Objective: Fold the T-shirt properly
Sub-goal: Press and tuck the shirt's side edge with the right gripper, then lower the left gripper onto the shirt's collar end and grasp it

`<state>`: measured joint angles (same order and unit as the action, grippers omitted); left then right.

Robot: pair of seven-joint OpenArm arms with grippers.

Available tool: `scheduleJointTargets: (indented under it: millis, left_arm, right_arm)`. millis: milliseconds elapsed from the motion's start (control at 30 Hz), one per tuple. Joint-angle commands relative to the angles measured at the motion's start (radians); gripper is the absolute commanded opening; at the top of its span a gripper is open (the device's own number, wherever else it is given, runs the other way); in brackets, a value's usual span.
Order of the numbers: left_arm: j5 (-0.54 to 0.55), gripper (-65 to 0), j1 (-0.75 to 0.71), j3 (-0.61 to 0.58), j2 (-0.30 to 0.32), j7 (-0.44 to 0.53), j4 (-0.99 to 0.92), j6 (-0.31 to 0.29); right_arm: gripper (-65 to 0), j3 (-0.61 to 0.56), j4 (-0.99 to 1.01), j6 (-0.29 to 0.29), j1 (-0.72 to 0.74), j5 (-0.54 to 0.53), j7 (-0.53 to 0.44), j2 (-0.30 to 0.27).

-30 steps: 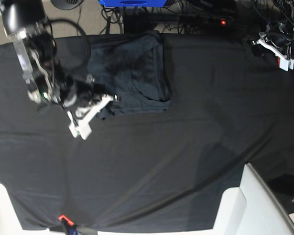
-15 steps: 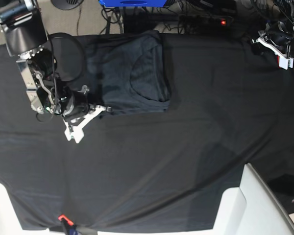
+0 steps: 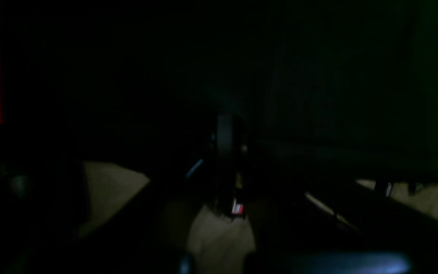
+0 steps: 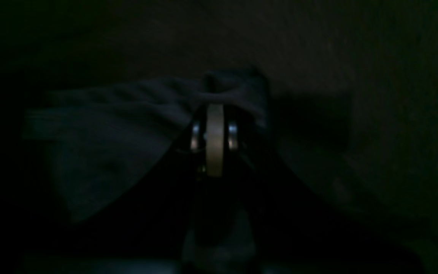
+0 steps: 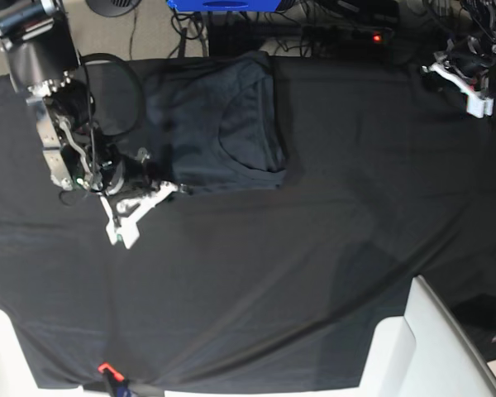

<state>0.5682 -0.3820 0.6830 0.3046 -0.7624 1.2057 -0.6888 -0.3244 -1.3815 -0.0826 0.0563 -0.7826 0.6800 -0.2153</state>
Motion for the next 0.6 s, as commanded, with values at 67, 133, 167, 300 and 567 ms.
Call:
scheduleJointTargets:
  millis: [67, 133, 167, 300, 567]
  left_arm:
    - [-0.026, -65.0, -0.001, -0.041, 0.012, 0.013, 0.059, -0.009]
    - [-0.037, -65.0, -0.001, -0.073, 0.001, 0.005, 0.115, -0.009]
    - [-0.037, -65.0, -0.002, -0.096, -0.009, -0.001, 0.156, -0.009]
    - [-0.032, -65.0, -0.038, -0.185, -0.043, -0.09, 0.375, -0.009]
    - [0.346, -25.8, 0.01, -0.236, -0.077, -0.211, 0.431, -0.009]
  right_arm:
    - [-63.6, 0.003, -0.212, 0.008, -0.065, -0.018, -0.072, -0.046]
    - [-63.6, 0.005, -0.298, 0.008, -0.117, -0.018, -0.107, -0.068]
    - [-63.6, 0.005, -0.31, 0.007, -0.134, -0.018, -0.113, -0.078]
    - [-63.6, 0.005, -0.27, 0.008, -0.177, -0.018, -0.119, -0.092]
    - [-63.8, 0.066, -0.129, 0.014, -0.233, -0.016, -0.121, -0.092]
